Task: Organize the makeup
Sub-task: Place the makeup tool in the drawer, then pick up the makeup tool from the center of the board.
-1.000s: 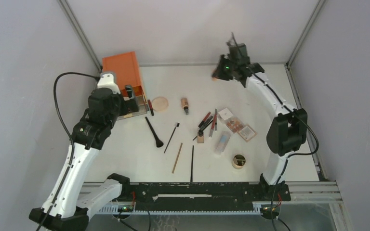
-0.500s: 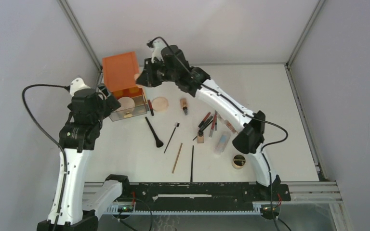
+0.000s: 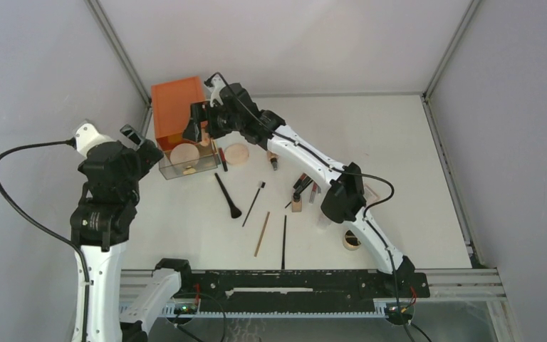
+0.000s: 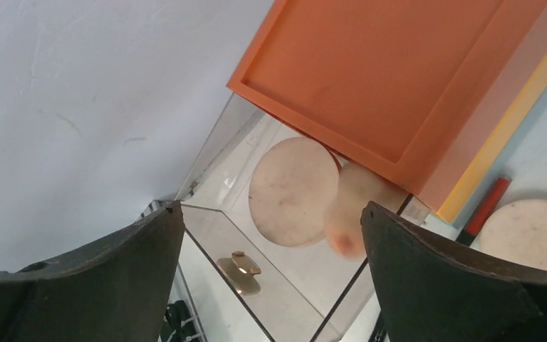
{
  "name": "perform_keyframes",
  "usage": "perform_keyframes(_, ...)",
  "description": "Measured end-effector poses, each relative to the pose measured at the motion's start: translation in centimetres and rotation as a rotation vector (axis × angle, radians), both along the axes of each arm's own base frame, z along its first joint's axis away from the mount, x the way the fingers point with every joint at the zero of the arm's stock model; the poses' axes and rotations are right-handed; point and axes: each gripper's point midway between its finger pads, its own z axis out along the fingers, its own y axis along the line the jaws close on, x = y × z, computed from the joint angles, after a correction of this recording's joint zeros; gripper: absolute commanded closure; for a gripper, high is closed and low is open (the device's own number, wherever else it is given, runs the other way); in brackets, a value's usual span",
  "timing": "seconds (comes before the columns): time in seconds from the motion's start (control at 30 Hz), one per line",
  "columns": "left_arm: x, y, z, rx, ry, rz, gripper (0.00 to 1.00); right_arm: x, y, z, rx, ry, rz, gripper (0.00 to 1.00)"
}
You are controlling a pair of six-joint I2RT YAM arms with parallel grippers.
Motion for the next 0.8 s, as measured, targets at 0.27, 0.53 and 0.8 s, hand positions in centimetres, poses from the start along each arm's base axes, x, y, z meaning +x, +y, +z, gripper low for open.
perform_keyframes(0.27,2.6,-2.9,-0.2,0.094,0.055,-0.152,0.0,-1.1,-7.4,5.5,-0.055,-0.084,-0.114,0.0)
perform_keyframes(0.53,8.4,-14.1,-3.6,0.367,0.256,-0.462,0.0,-0.7,-32.2,9.2,-0.013,-0.124,-0.579,0.0)
perform_keyframes(0.8,14.0,-23.2,-8.4,0.527,0.399,-0.622,0.07,-5.7,-41.2,-6.5,-0.244,0.217,-0.771,0.0)
